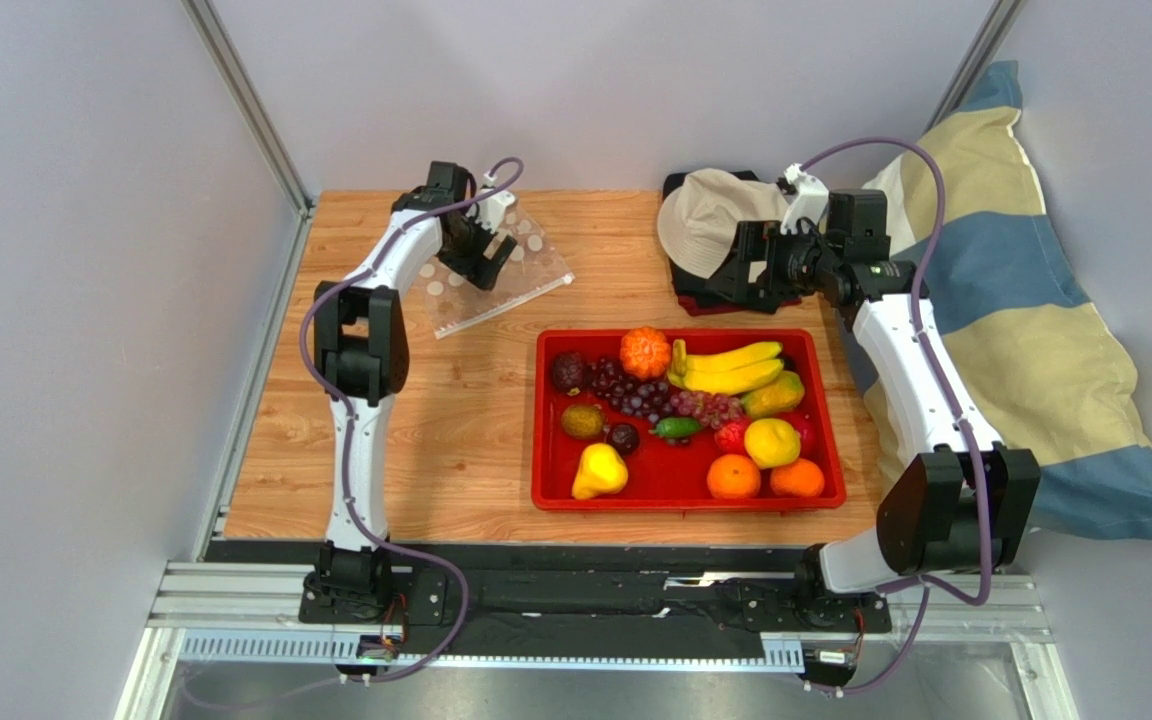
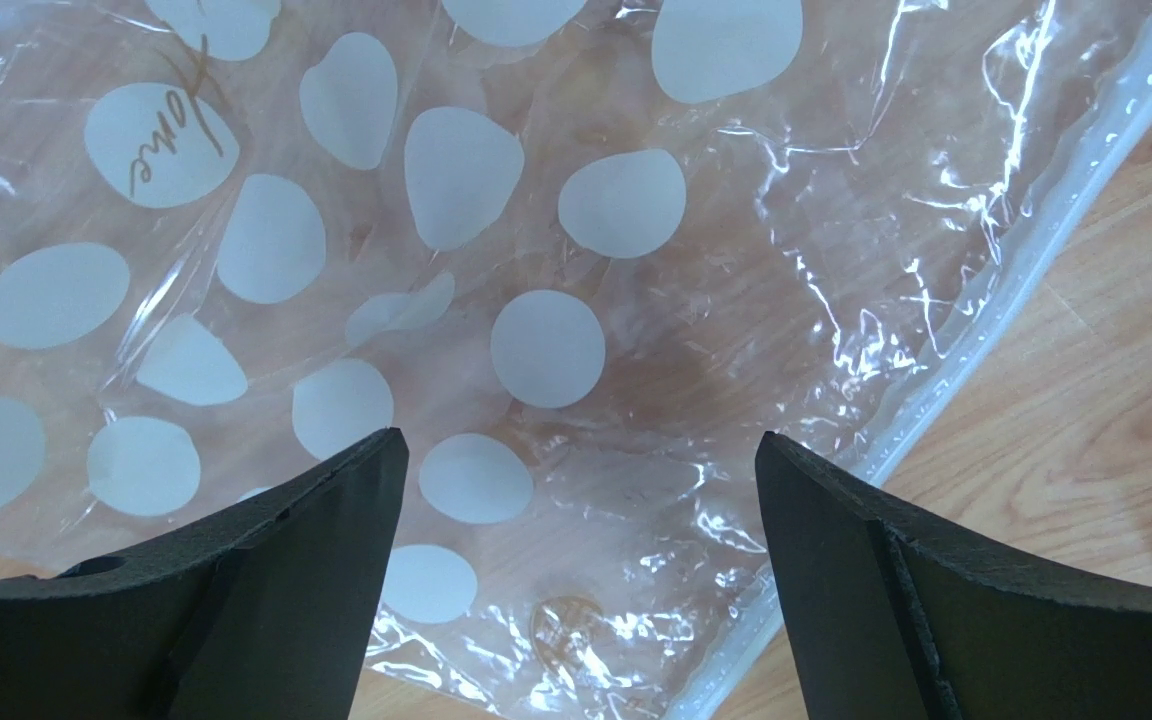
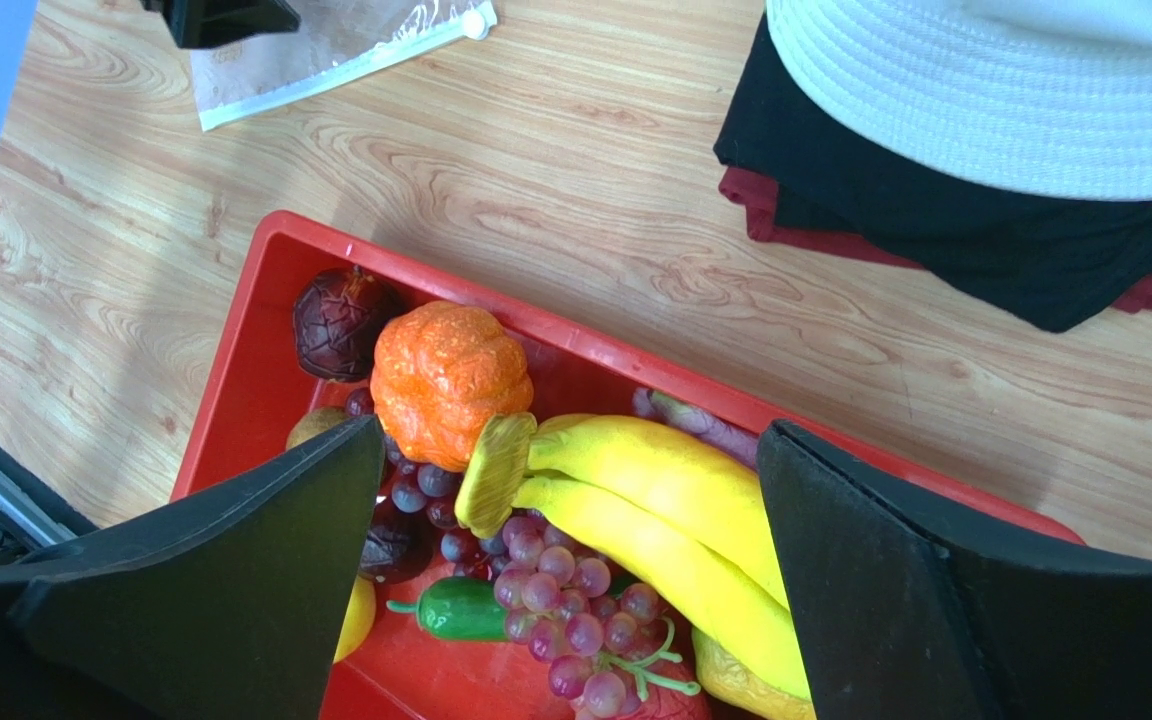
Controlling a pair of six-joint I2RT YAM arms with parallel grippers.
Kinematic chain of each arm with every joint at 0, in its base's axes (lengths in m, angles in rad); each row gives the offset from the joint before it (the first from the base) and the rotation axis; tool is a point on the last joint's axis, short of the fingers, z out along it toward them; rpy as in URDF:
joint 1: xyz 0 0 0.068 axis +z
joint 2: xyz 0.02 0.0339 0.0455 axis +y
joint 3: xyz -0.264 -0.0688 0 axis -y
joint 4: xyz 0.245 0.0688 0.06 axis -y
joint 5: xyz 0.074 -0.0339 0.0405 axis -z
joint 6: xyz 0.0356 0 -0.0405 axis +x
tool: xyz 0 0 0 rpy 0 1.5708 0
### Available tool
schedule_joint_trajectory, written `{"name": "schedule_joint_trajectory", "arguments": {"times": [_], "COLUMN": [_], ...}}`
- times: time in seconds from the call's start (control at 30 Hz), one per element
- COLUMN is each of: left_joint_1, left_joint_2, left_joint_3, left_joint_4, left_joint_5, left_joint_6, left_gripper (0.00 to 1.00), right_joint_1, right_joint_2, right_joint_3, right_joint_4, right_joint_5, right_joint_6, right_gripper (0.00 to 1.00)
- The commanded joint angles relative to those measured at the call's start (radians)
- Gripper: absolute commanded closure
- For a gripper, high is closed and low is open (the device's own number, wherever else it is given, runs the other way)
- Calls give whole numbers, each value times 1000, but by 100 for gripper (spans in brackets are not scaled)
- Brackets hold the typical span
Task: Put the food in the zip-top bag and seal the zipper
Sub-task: Pick up the zipper food storage bag at the center of the board.
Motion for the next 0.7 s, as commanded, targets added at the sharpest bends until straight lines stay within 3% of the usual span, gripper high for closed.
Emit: {"name": "schedule_joint_trajectory", "arguments": {"times": [0.0,0.17,0.27,0.4,0.47,0.6,0.67], "left_joint_1": [-22,-34,-34,-25,-24,-22,-22], "left_joint_2": [35,81,126,158,155,129,105], "left_joint_3": [75,87,107,153,154,144,139], "left_joint_4": [-77,-169,-231,-290,-305,-278,-279], "left_joint_5": [-15,1,5,46,55,44,46], "left_joint_6": [44,86,95,71,74,61,42], "left_gripper": [6,4,16,51,56,100,100], "right_joint_1": [-5,-3,-5,-5,-5,2,11], "right_joint_2": [7,34,46,58,61,66,67], "right_joint_3": [63,80,92,107,114,101,98], "right_joint_4": [27,24,19,10,6,25,39], "right_joint_5": [-14,-39,-43,-51,-65,-111,-114], "right_joint_6": [-21,-18,-18,-18,-15,17,38], "right_gripper": [0,0,0,0,0,2,2]}}
